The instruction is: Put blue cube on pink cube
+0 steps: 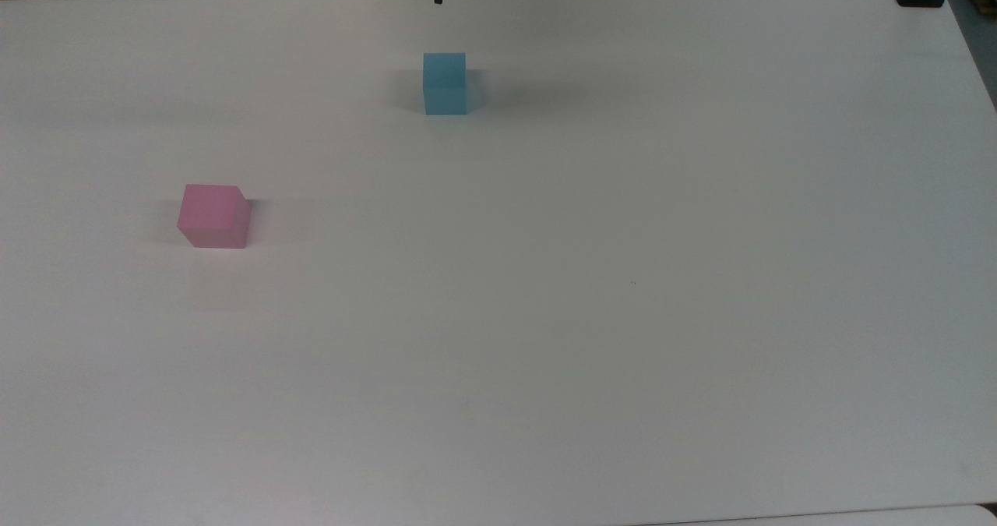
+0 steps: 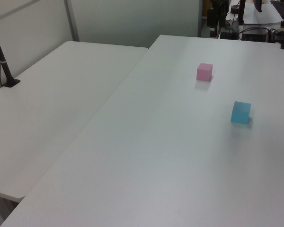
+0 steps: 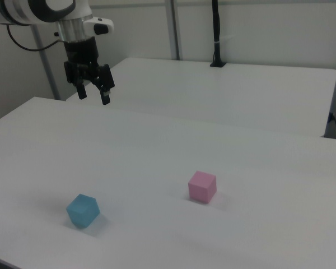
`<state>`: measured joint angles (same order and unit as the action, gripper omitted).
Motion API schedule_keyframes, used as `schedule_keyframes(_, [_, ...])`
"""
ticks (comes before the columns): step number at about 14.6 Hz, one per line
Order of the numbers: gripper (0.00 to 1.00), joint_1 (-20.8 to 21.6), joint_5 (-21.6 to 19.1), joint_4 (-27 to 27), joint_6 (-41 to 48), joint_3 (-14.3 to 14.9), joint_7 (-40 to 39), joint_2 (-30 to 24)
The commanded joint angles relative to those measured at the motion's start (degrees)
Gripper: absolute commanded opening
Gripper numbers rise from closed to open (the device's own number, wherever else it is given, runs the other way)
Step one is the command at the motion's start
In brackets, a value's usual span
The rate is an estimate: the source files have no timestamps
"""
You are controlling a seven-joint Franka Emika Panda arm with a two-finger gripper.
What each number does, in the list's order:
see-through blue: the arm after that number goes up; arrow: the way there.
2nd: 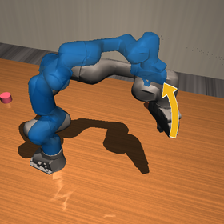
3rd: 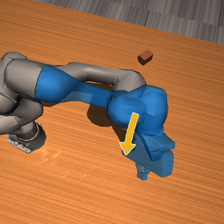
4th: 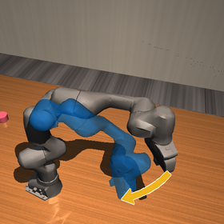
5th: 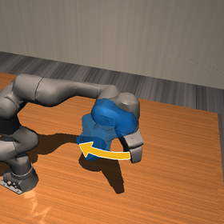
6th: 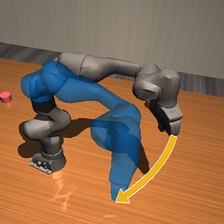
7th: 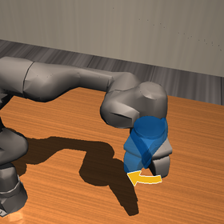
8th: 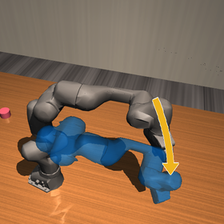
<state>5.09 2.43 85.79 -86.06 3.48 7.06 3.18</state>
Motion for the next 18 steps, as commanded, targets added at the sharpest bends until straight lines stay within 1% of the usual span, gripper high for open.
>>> schedule_keyframes(1, [1.00,-0.5,0.0,0.7,-0.9,-0.5,-1.0,-0.5])
schedule_keyframes(8, [1.00,-0.4,-0.1,0.9,-1.0,-0.6,-0.6,-0.6])
schedule_keyframes(10, [1.00,-0.3,-0.1,2.0,-1.0,-0.6,-0.6,-1.4])
schedule_keyframes(11, [1.00,-0.3,-0.1,3.9,-1.0,-0.6,-0.7,-3.2])
schedule_keyframes(14, [1.00,-0.2,-0.1,12.9,-1.7,-0.5,-1.3,-11.2])
schedule_keyframes(16, [1.00,0.0,-0.1,20.3,-2.8,-0.6,-3.3,-17.8])
schedule_keyframes(18, [1.00,0.3,-0.2,25.2,-2.8,-0.5,-5.7,-22.8])
